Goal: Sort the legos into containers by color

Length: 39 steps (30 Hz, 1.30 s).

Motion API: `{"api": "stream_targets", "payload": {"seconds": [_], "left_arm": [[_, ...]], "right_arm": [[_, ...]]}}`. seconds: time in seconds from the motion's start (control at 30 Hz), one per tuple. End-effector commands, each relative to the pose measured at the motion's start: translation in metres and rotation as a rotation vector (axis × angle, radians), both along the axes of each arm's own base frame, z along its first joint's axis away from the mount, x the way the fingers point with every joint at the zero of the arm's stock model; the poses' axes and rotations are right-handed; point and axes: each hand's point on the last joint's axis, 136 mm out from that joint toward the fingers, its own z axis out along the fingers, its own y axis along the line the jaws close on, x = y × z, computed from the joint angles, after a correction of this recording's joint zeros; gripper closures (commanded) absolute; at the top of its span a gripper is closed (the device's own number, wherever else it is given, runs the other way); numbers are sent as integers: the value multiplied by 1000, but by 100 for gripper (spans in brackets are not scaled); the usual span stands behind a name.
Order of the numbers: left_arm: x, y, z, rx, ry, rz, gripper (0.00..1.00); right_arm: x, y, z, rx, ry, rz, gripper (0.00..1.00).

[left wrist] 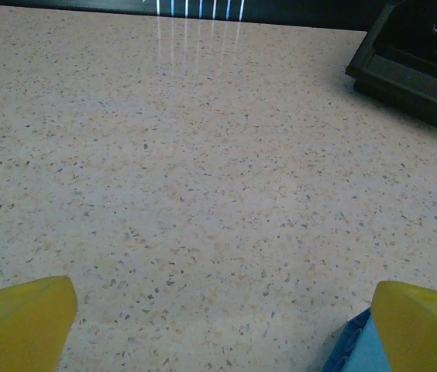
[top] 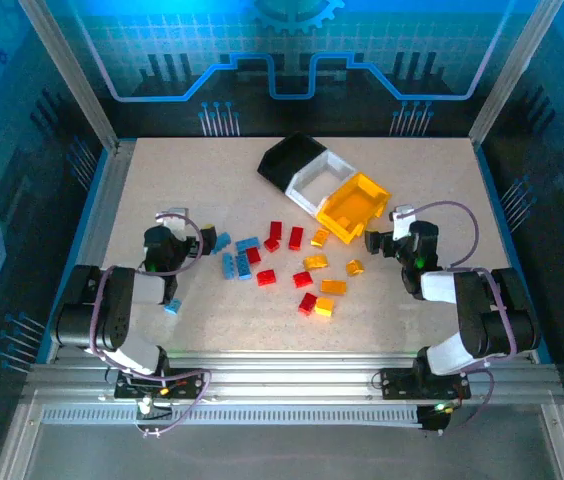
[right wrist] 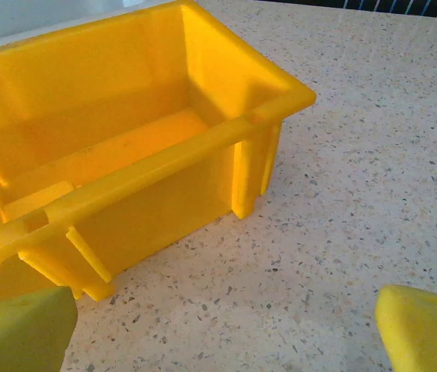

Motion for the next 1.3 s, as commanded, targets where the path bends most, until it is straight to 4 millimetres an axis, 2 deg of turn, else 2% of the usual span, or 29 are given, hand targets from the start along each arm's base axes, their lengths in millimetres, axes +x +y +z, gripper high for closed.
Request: {"api": "stream_targets", "payload": {"seconds": [0.0,0.67,0.8,0.87,0.93,1.03,1.1,1.17,1.27], "left_arm": [[7,-2,13,4,-45,-22,1],[7,-1,12,2,-41,-18,1],[10,9,13,9,-33,43,1],[11,14,16,11,-25,73,1],[10,28,26,14,2,159,1],[8,51,45,3,112,313,1],[7,60,58,-42,168,400,1],[1,57,66,-73,262,407,1],[-3,49,84,-159,347,421,1]], "right_arm": [[9,-3,15,-7,-56,0,0],[9,-2,15,-1,-54,4,0],[9,-3,15,7,-50,6,0],[13,-8,23,6,-39,-24,0],[13,-6,34,9,-15,-9,0],[8,-4,62,26,-23,2,0],[6,-21,87,154,-39,-137,0],[0,-34,103,313,34,-226,0],[-6,-41,113,470,193,-289,0]]}}
